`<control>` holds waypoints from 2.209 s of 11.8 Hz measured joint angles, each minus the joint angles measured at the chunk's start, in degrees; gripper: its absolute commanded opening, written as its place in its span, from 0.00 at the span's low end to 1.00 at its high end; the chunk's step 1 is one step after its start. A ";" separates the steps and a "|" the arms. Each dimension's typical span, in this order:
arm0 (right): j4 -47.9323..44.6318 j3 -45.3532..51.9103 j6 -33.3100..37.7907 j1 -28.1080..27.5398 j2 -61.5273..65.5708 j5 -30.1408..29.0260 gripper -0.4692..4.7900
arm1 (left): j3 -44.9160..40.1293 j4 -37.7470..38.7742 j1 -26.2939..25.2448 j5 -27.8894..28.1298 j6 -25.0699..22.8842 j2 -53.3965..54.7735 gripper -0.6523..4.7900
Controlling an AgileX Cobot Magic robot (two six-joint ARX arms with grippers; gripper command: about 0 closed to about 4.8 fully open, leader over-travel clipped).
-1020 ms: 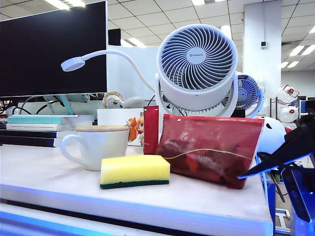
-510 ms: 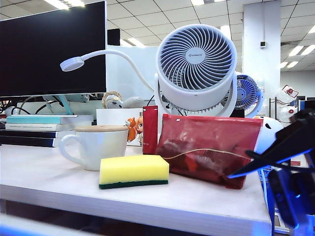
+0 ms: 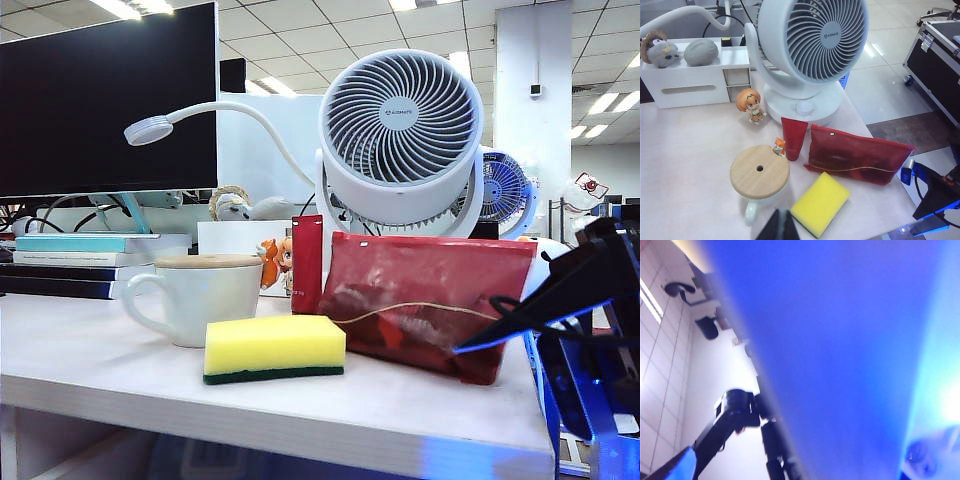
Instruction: Open the drawer, place the cleaning sponge inside, then close the drawer.
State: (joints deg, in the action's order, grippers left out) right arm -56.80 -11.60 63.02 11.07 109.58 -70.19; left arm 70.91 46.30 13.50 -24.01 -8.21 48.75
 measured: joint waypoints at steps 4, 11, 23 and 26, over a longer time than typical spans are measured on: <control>-0.44 0.26 0.39 -3.82 -0.22 0.74 1.00 | 0.00 0.00 0.00 0.00 0.00 0.00 0.12; -22.49 -0.48 10.84 -18.69 -1.11 -3.10 1.00 | 0.00 0.00 0.00 0.00 0.00 0.00 0.12; -20.24 -31.08 29.64 -16.04 -25.11 -2.21 1.00 | 0.00 -0.02 0.00 0.02 0.00 -0.02 0.12; -18.82 -37.05 30.95 -14.23 -25.83 -0.57 1.00 | 0.00 0.00 0.00 0.00 0.00 0.00 0.12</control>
State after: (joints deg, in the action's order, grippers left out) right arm -75.61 -48.64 93.97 -3.16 83.74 -70.76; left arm 70.91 46.30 13.50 -24.01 -8.21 48.75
